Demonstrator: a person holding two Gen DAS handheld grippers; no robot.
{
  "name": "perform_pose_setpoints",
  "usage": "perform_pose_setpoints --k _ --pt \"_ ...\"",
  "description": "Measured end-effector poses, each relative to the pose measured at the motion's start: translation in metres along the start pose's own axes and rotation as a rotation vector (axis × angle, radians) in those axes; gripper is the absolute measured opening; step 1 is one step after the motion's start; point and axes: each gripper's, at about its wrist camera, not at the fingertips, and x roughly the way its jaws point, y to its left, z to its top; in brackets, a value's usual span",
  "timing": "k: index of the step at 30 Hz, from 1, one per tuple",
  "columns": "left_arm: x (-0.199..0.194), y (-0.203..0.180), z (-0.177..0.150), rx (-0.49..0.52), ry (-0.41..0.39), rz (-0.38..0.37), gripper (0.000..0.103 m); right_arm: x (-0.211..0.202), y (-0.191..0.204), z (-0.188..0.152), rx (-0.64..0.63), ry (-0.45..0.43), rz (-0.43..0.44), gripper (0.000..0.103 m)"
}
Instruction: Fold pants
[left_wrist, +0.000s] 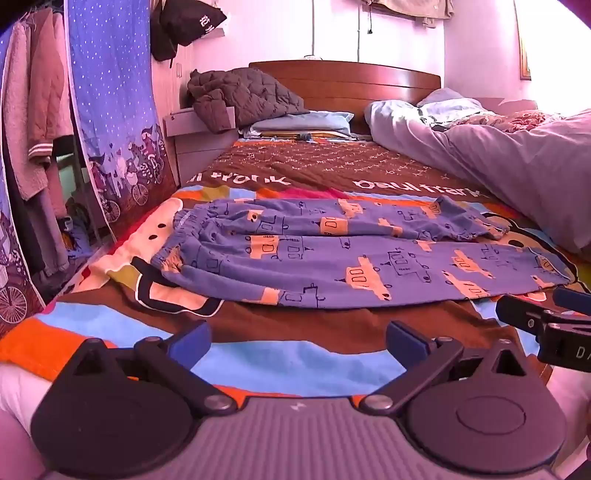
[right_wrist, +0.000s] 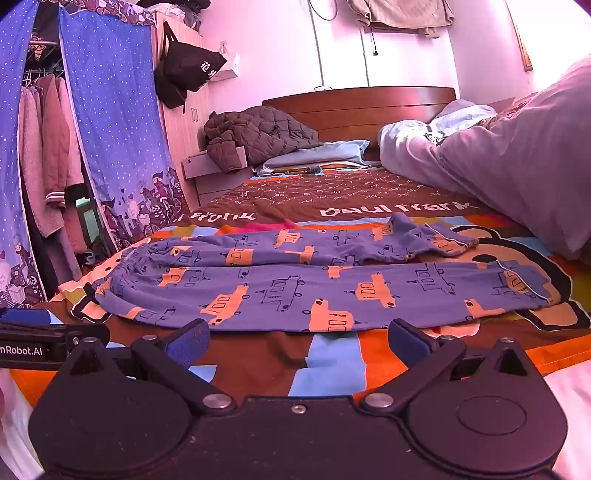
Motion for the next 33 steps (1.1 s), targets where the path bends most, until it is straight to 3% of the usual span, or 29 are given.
perform_pose_setpoints --k 2,3,5,33 --pt "-0.003 0.000 -0.002 -0.008 -0.009 -0.001 0.103 0.000 0.000 0.000 0.000 0.000 -0.001 0.102" --pt "0.005 0.000 -0.001 -0.012 0.044 0.002 0.103 0.000 0.000 0.000 0.001 0.001 -0.001 0.102" --pt "0.006 0.003 0.002 -0.030 0.057 0.000 0.103 0.000 0.000 0.000 -0.002 0.005 -0.003 0.102" --pt "0.009 0.011 0.001 -0.080 0.067 0.024 0.103 0.003 -0.003 -0.002 0.000 0.019 -0.005 0.102"
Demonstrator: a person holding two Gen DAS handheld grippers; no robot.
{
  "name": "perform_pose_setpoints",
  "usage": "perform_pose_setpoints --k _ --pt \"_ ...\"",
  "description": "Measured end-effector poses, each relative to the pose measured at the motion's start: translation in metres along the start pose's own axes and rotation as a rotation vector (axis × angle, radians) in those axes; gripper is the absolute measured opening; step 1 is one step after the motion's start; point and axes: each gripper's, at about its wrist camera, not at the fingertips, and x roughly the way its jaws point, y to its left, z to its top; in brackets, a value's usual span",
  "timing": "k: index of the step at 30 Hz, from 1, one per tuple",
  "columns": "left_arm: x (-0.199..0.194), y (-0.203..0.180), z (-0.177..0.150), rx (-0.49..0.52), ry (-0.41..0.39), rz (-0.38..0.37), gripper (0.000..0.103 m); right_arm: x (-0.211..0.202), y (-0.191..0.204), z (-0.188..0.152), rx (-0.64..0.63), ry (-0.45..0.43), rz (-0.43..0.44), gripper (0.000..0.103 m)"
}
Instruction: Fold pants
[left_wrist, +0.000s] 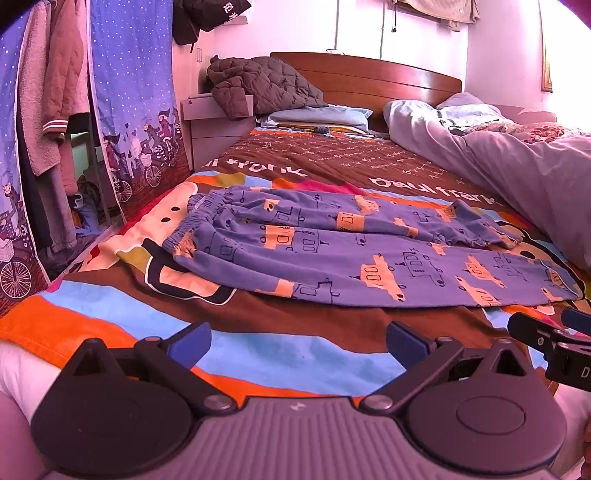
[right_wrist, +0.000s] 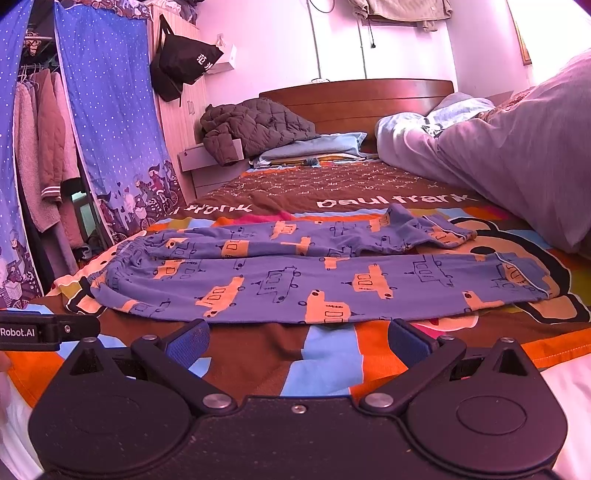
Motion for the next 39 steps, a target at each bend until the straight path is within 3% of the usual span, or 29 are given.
perform_pose_setpoints --k 39 --pt "0.0023 0.0051 -0.0006 -0.038 0.018 0.006 0.103 0.0031 -0.0006 -0.0014 -0.001 0.009 -0.001 0.102"
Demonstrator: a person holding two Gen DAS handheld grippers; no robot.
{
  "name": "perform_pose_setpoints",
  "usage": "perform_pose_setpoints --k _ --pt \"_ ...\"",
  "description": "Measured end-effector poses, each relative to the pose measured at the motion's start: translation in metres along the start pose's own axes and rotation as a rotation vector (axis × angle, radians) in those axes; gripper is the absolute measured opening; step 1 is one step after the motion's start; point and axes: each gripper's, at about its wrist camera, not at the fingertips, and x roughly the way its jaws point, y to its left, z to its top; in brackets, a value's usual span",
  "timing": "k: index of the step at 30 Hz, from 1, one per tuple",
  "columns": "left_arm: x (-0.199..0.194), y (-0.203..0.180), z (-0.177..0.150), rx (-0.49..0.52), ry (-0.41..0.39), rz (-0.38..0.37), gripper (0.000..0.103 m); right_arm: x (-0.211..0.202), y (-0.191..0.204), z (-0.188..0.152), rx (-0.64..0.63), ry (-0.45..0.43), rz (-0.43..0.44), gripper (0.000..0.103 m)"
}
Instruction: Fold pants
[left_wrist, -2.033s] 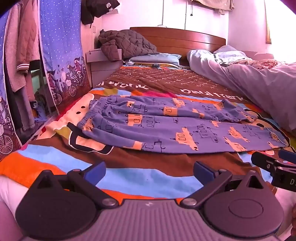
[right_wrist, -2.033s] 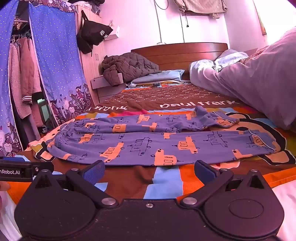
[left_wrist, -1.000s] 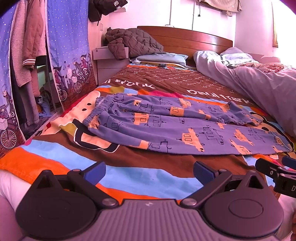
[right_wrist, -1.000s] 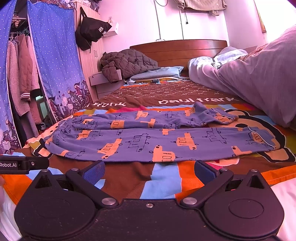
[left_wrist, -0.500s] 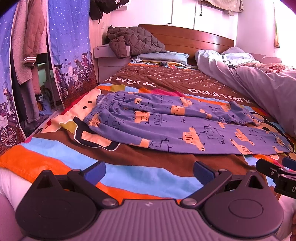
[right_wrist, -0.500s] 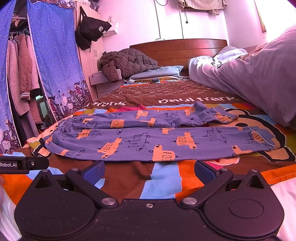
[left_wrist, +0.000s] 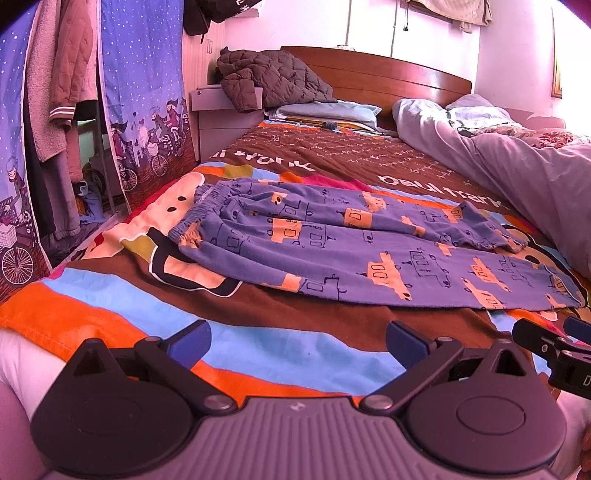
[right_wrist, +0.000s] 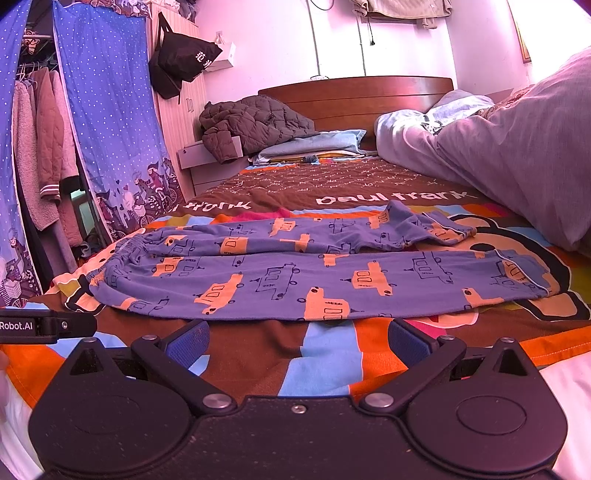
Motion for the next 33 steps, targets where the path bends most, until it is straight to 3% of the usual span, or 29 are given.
perform_pose_setpoints --k 24,30,33 --pt "0.002 0.002 -0.001 -0.007 0.014 0.001 0.103 0.002 -0.006 -0.007 0.002 -0.011 -0.029 0.102" --pt "0.015 0.008 0.000 -0.122 0.085 -0.087 0.103 -0.004 -0.009 -0.004 0.017 -0.025 -0.059 0.102" --pt "0.016 0.009 0.005 -0.115 0.077 -0.128 0.102 -0.007 -0.010 -0.001 0.030 -0.022 -0.069 0.102"
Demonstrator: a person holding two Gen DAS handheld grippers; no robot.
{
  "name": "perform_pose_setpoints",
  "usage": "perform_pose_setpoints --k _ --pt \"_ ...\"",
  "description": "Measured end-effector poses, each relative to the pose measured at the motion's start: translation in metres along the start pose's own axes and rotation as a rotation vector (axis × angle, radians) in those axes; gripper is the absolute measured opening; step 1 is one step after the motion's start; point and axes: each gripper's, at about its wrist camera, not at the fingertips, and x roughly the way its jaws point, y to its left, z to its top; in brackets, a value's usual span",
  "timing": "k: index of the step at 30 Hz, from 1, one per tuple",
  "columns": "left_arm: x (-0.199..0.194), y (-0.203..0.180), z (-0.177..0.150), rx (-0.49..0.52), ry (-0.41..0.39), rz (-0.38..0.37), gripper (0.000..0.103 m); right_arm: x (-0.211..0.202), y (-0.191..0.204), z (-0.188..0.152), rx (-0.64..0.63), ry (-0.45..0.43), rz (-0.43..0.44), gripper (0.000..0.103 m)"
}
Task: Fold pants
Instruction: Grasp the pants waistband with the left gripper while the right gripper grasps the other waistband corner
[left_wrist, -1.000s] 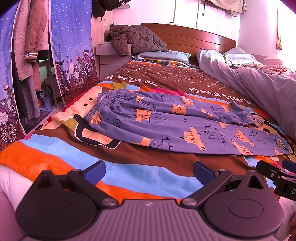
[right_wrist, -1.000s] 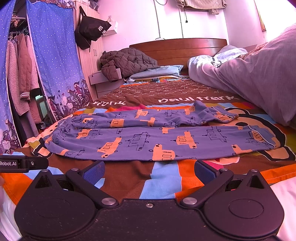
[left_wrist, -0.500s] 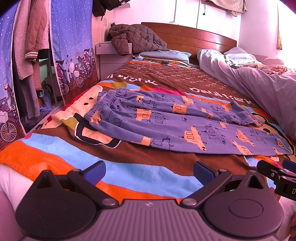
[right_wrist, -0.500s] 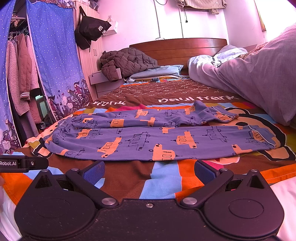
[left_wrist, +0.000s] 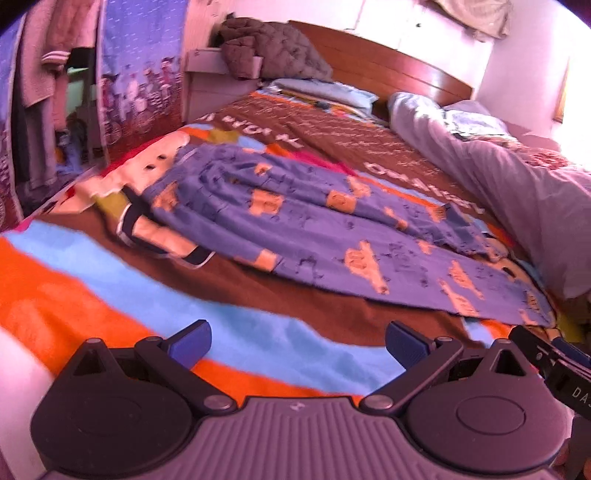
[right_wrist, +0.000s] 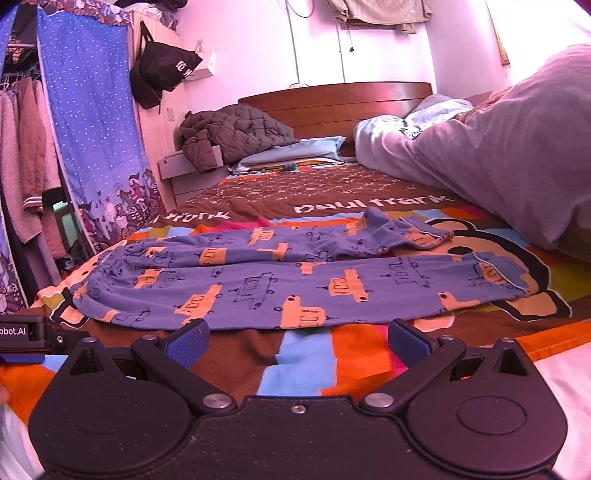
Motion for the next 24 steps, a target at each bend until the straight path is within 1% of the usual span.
perform_pose_setpoints --k 3,6,9,11,13,14,16,18,19,20,21,23,24 --pt "-0.002 0.004 0.019 0.024 -0.028 -0.011 0.103 -0.006 -0.007 0.004 0.012 -0.006 -0.016 0.102" --pt "0.003 0.014 0.054 0.045 -0.040 0.020 0.103 -0.009 -0.018 0.013 0.034 0.007 -0.001 0.102" --pt "0.014 0.030 0.095 0.079 -0.063 0.080 0.103 -0.006 -0.034 0.033 0.040 0.020 0.034 0.103" --pt "0.030 0.038 0.124 0.144 -0.072 0.126 0.103 0.001 -0.043 0.050 0.005 0.024 0.058 0.102" --pt "0.054 0.045 0.156 0.225 -0.067 0.179 0.103 0.016 -0.048 0.071 -0.052 0.034 0.091 0.102" --pt "0.067 0.045 0.170 0.252 -0.065 0.196 0.103 0.028 -0.051 0.084 -0.078 0.047 0.128 0.102" --pt "0.094 0.051 0.196 0.295 -0.064 0.222 0.103 0.056 -0.057 0.105 -0.083 0.065 0.194 0.102" --pt "0.129 0.056 0.222 0.352 -0.043 0.229 0.103 0.092 -0.059 0.126 -0.084 0.131 0.258 0.102" --pt "0.145 0.057 0.232 0.377 -0.023 0.222 0.103 0.119 -0.058 0.138 -0.107 0.186 0.295 0.102" --pt "0.164 0.059 0.243 0.395 -0.003 0.219 0.103 0.138 -0.055 0.147 -0.138 0.214 0.311 0.102" --pt "0.182 0.060 0.251 0.411 0.003 0.240 0.103 0.161 -0.050 0.157 -0.189 0.224 0.311 0.102" --pt "0.215 0.059 0.260 0.445 0.011 0.308 0.103 0.207 -0.037 0.173 -0.320 0.238 0.303 0.102" --pt "0.231 0.059 0.263 0.461 0.024 0.323 0.103 0.225 -0.031 0.179 -0.369 0.246 0.296 0.102"
